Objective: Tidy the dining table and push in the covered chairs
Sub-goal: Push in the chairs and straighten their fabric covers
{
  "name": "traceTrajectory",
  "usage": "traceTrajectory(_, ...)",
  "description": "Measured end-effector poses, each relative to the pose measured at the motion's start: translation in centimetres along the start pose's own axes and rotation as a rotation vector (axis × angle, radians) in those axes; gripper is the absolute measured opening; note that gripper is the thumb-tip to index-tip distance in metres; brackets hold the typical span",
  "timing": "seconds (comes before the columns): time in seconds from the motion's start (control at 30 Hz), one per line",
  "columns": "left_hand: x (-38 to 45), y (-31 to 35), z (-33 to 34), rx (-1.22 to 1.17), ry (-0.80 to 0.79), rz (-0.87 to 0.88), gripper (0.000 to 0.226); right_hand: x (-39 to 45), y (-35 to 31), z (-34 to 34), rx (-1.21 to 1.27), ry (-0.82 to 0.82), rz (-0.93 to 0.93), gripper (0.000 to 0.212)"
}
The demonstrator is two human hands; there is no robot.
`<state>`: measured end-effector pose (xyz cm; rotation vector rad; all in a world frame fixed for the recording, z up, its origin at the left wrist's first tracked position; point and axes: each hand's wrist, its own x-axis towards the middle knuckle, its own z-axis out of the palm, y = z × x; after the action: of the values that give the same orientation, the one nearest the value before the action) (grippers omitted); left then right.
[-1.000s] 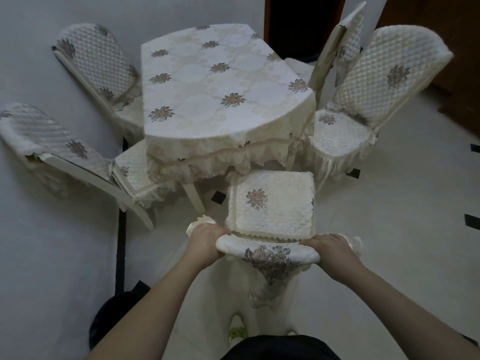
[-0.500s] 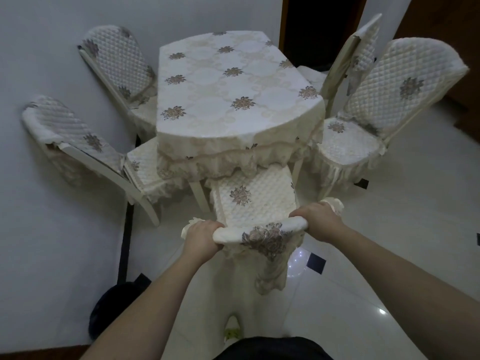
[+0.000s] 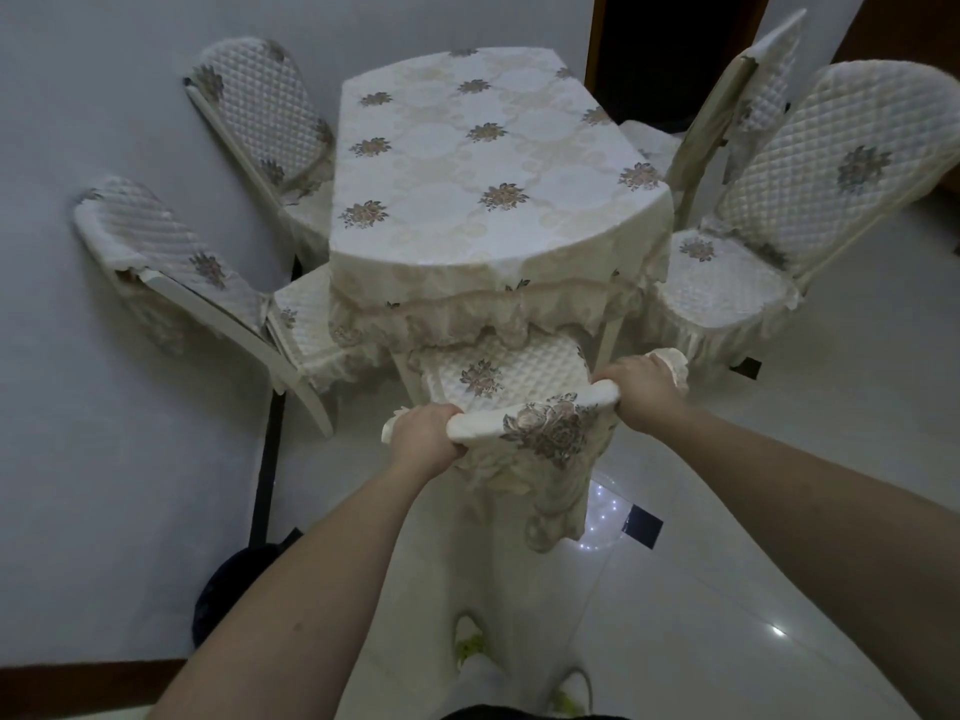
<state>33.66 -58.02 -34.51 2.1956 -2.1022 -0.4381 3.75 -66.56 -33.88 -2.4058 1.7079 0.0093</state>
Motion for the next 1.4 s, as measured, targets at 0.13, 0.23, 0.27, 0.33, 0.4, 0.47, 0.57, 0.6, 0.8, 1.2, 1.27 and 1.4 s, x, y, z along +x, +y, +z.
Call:
traceTrajectory(0.13, 1.6, 0.9, -0.1, 0.082, 0.004, 0.003, 0.028, 1.2, 1.3, -0.1, 0.034, -0.004, 0.01, 0.034)
traceTrajectory(0.23, 2.7, 1.4, 0.1, 0.132, 0.036, 0.02, 0.027, 1.8, 2.2, -0.1, 0.024, -0.009, -0.001, 0.033)
traceTrajectory(0.27, 2.9, 1.6, 0.1, 0.139, 0.048, 0.028, 0.026, 1.9, 2.5, -0.2, 0.029, -0.004, -0.001, 0.033)
traceTrajectory(0.33, 3.3, 2.1, 0.1, 0.14, 0.066, 0.043, 0.022, 2.1, 3.2, -0.4, 0.037, -0.007, 0.005, 0.032)
traceTrajectory(0.4, 3.8, 2.6, 0.2, 0.144, 0.082, 0.069, 0.022, 2.3, 4.2, -0.4, 0.039, -0.023, 0.008, 0.03)
traceTrajectory(0.47, 4.1, 2.7, 0.6, 0.144, 0.1, 0.116, 0.026, 2.6, 5.3, 0.2, 0.073, 0.017, -0.031, 0.026)
traceTrajectory(0.57, 4.2, 2.1, 1.0, 0.119, 0.101, 0.172, 0.03, 3.0, 6.1, 1.0, 0.085, 0.027, -0.061, 0.026)
traceTrajectory(0.6, 4.3, 1.8, 1.2, 0.119, 0.107, 0.193, 0.03, 2.9, 6.2, 1.2, 0.091, 0.021, -0.051, 0.026)
traceTrajectory(0.8, 5.2, 0.7, 1.7, 0.092, 0.173, 0.357, 0.025, 2.3, 5.2, 0.2, 0.068, 0.003, 0.027, 0.029)
traceTrajectory(1.2, 5.7, 0.4, 2.2, -0.044, 0.154, 0.398, 0.025, 2.4, 6.3, -0.1, 0.063, 0.025, -0.128, 0.03)
traceTrajectory(1.27, 5.6, 0.3, 2.1, -0.083, 0.153, 0.394, 0.024, 2.1, 6.7, 0.4, 0.063, 0.058, -0.154, 0.035)
traceTrajectory(1.4, 5.3, 0.8, 1.4, -0.061, 0.139, 0.399, 0.022, 3.0, 7.6, 0.0, 0.116, 0.034, -0.264, 0.036)
